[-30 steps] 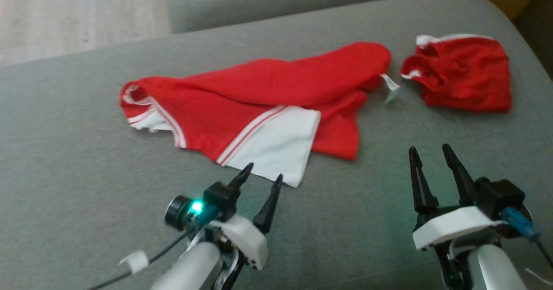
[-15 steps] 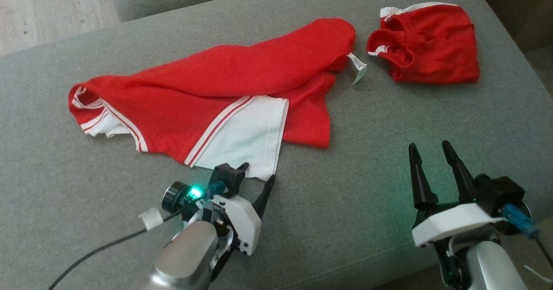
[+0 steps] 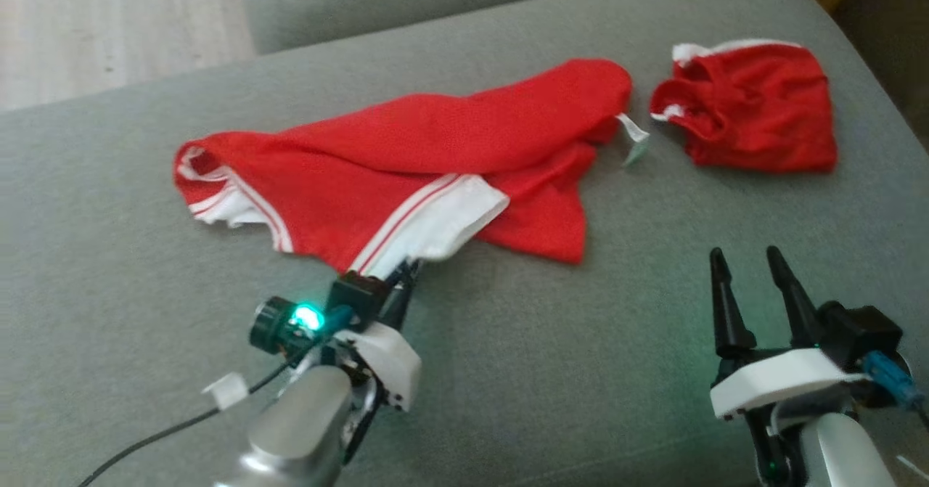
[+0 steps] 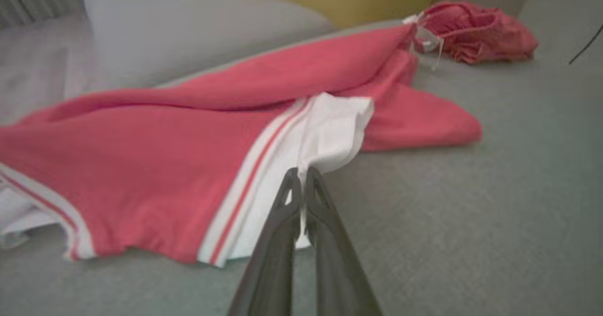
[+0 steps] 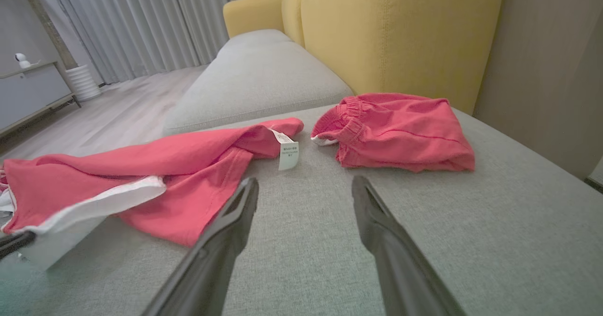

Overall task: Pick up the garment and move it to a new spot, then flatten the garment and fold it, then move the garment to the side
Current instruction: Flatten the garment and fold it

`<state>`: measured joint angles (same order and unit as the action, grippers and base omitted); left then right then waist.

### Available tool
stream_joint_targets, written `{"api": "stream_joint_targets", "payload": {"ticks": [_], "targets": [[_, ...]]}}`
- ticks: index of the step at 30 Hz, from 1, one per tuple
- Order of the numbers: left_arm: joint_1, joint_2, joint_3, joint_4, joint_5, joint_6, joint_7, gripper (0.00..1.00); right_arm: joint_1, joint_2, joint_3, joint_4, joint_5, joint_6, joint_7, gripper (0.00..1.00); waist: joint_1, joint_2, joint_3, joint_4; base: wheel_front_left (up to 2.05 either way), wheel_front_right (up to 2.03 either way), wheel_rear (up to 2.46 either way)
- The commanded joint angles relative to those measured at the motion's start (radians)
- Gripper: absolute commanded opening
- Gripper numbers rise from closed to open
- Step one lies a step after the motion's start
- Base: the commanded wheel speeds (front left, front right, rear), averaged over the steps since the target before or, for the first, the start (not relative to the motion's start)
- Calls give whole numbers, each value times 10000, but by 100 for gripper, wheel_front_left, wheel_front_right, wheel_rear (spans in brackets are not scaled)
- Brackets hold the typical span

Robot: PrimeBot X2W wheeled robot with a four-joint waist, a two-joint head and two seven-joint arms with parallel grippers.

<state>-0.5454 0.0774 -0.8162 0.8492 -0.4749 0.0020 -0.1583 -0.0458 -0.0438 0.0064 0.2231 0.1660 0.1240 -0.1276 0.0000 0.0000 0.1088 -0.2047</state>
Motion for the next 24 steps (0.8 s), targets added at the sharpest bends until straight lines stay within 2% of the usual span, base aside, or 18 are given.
{"api": "stream_joint_targets", "payload": {"ticks": [1, 5, 6, 8, 15, 19, 24], "targets": [[-181, 323, 444, -352, -86, 151, -248, 0, -91, -64, 152, -301, -61, 67, -107, 100, 0, 0, -365, 399, 0, 0, 0], [180, 1024, 878, -1139, -164, 593, -673, 0, 148, -64, 80, -275, -69, 67, -55, 100, 0, 0, -834, 929, 0, 0, 0], [488, 1483, 1114, -1739, -201, 855, -768, 0, 266, -64, 77, -268, -60, 67, -31, 100, 0, 0, -1032, 1165, 0, 0, 0], [907, 1987, 1341, -2403, -265, 1099, -809, 0, 405, -64, 75, -289, -40, 67, 2, 100, 0, 0, -1208, 1369, 0, 0, 0], [2764, 3548, 2105, -4600, -761, 2075, -399, 0, 693, -64, 50, -458, -58, 67, 128, 100, 0, 0, -1366, 1769, 0, 0, 0], [3695, 4006, 2354, -5293, -998, 2551, -188, 0, 708, -64, 81, -528, -102, 67, 212, 100, 0, 0, -1316, 1789, 0, 0, 0], [4370, 4059, 2478, -5502, -1216, 2900, -187, 0, 720, -64, 95, -569, -189, 67, 328, 100, 0, 0, -1234, 1720, 0, 0, 0]]}}
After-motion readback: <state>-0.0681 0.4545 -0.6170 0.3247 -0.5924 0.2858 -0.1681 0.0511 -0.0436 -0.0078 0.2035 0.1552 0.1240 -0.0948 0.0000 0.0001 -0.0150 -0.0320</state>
